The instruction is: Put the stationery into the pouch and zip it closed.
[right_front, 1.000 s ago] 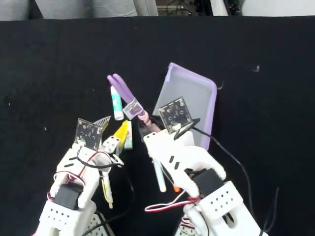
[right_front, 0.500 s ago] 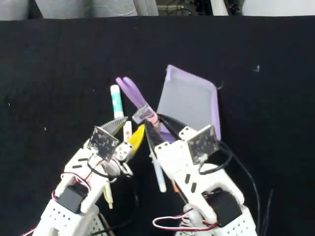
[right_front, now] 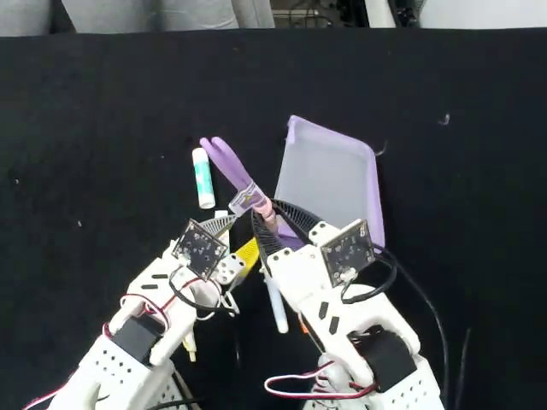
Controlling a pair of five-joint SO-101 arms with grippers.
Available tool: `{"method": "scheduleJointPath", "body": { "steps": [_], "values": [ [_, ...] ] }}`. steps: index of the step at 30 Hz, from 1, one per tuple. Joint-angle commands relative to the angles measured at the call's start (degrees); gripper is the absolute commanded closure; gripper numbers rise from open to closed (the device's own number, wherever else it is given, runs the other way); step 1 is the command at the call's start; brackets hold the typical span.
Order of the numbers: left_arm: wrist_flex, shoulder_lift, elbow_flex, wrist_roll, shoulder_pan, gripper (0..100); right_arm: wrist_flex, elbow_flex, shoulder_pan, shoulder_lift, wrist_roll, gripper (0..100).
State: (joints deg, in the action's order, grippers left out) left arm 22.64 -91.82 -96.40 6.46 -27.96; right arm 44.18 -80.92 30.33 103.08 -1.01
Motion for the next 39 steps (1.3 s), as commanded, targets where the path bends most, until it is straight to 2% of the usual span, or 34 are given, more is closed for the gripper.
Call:
{"method": "scheduleJointPath", "body": {
  "steps": [1, 8, 27, 32, 39],
  "values": [
    [-1.1, -1.1, -1.5, 0.4, -0.4, 83, -1.9, 0.4, 0.5, 1.6, -0.4, 98.6],
    [1.6, -4.2, -1.5, 0.4, -0.6, 83, -2.2, 0.4, 0.6, 1.6, -0.4, 98.6],
    [1.2, -4.4, -1.5, 0.3, -1.2, 82, -2.2, 0.6, 0.5, 2.1, -0.4, 98.6],
    [1.1, -4.6, -1.5, -4.0, -2.3, 82, -2.2, 0.6, 0.5, 2.1, -0.4, 98.6],
    [0.9, -4.7, -1.5, -4.5, -2.3, 82, -2.3, 0.5, 0.2, 2.1, -0.4, 98.6]
  ]
}}
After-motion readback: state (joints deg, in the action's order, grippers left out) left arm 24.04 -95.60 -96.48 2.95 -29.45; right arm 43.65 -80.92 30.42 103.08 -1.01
